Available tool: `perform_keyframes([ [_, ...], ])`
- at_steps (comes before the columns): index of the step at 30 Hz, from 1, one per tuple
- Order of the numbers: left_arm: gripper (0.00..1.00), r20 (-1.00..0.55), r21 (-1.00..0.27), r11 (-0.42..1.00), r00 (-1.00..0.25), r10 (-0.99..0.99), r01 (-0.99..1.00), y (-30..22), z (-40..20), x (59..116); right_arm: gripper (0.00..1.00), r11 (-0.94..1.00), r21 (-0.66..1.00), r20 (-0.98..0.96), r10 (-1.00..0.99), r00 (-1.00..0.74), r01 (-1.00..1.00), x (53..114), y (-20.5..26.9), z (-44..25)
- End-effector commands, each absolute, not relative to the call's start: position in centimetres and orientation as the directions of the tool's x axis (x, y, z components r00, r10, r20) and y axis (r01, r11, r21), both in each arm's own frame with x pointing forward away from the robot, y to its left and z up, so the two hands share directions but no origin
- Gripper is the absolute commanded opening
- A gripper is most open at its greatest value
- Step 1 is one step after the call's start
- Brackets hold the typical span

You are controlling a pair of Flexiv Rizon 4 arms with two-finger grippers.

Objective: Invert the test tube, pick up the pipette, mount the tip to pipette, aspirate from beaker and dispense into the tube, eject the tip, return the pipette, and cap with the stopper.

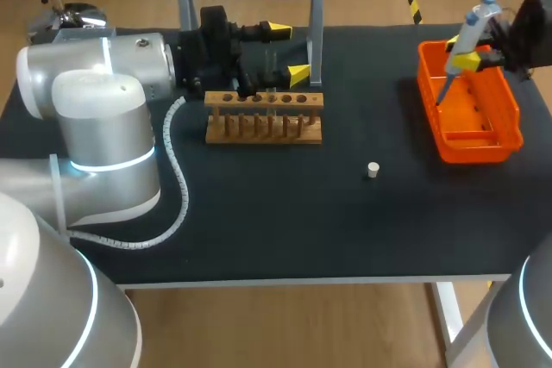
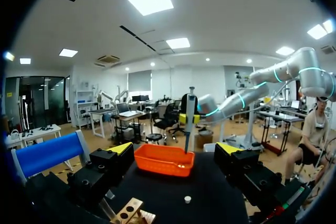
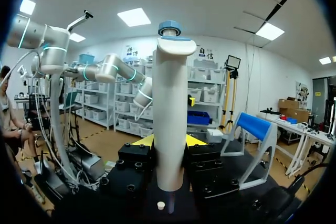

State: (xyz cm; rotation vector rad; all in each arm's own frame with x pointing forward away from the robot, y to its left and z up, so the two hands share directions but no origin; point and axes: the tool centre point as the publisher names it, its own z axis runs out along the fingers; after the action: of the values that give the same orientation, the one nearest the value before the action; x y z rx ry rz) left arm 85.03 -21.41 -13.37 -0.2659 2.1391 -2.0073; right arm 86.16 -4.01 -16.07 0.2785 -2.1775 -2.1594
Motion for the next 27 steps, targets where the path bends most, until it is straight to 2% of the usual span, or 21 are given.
perform_keyframes([
  [1,1.0,-0.021,-0.998,0.062,-0.963,-0.27,0.004,-21.7,-13.4,85.0,0.0,0.008,0.997,-0.078,-0.111,-0.991,-0.079,85.0,-1.1,-16.1],
  [27,1.0,-0.021,-0.998,0.062,-0.963,-0.27,0.004,-21.7,-13.4,85.0,0.0,0.019,0.993,-0.107,-0.22,-0.97,-0.114,83.6,9.3,-18.1],
])
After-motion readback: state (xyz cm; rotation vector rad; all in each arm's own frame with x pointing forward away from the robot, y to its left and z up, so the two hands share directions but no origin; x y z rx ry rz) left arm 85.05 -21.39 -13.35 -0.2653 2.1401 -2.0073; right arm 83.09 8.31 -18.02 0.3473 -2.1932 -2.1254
